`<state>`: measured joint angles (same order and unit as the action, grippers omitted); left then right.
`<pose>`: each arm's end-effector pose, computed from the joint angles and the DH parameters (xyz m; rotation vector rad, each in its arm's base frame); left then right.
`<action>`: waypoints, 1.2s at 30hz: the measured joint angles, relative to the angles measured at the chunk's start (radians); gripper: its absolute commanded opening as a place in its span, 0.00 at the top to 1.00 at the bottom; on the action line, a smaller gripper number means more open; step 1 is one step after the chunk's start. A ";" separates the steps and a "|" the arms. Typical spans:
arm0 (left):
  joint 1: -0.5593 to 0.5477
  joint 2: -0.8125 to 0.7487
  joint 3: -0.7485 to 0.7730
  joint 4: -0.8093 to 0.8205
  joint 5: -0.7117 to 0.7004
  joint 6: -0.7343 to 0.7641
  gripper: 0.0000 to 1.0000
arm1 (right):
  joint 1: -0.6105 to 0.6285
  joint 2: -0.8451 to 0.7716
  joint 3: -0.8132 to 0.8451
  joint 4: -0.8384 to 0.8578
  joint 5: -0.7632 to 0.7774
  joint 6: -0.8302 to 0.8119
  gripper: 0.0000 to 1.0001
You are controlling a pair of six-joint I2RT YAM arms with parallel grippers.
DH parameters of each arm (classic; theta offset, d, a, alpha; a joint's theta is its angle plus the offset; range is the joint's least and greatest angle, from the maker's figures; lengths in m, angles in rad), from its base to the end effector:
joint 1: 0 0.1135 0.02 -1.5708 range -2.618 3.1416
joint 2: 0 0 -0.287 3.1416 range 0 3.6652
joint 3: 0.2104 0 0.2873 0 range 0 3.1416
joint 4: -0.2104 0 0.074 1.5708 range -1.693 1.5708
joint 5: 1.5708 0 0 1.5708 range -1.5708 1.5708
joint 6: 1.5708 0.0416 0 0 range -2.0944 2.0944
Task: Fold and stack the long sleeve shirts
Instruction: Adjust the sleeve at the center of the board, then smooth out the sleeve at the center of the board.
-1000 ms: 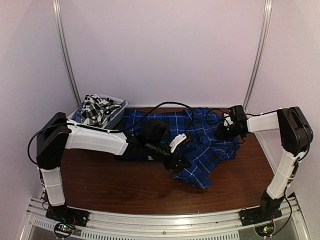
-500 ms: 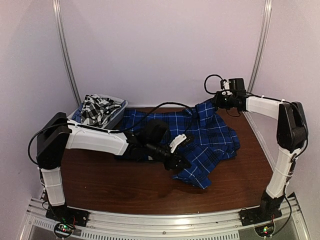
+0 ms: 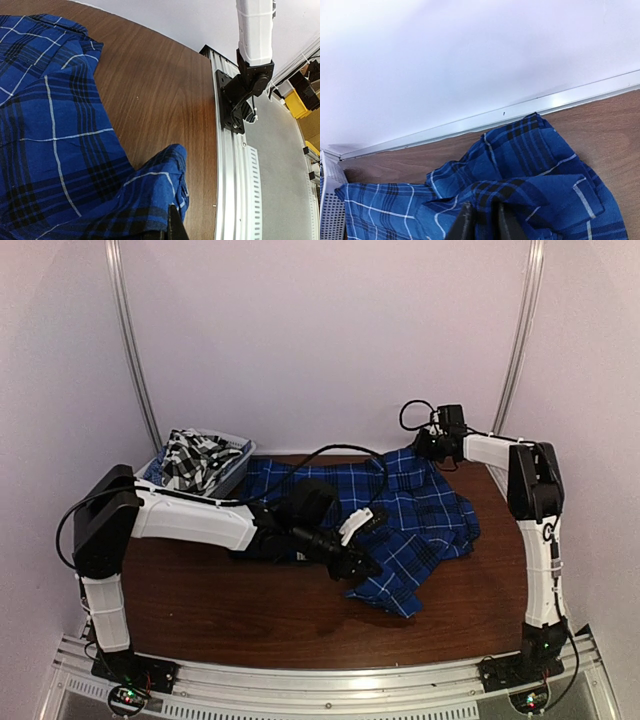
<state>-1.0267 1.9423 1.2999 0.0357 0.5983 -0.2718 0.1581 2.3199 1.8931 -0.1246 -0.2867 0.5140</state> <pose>0.2254 -0.4178 0.1988 1.2306 2.0650 -1.3337 0.5838 0.1050 0.2023 0.2119 2.1674 0.6959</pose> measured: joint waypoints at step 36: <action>0.261 0.195 0.577 0.069 0.102 -0.275 1.00 | -0.036 -0.850 -0.952 0.049 -0.029 -0.074 0.19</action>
<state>-0.7662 2.1368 1.8767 0.1047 0.7006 -0.5468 0.1219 1.4704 0.9413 -0.0757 -0.3153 0.4404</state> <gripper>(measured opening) 0.012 0.815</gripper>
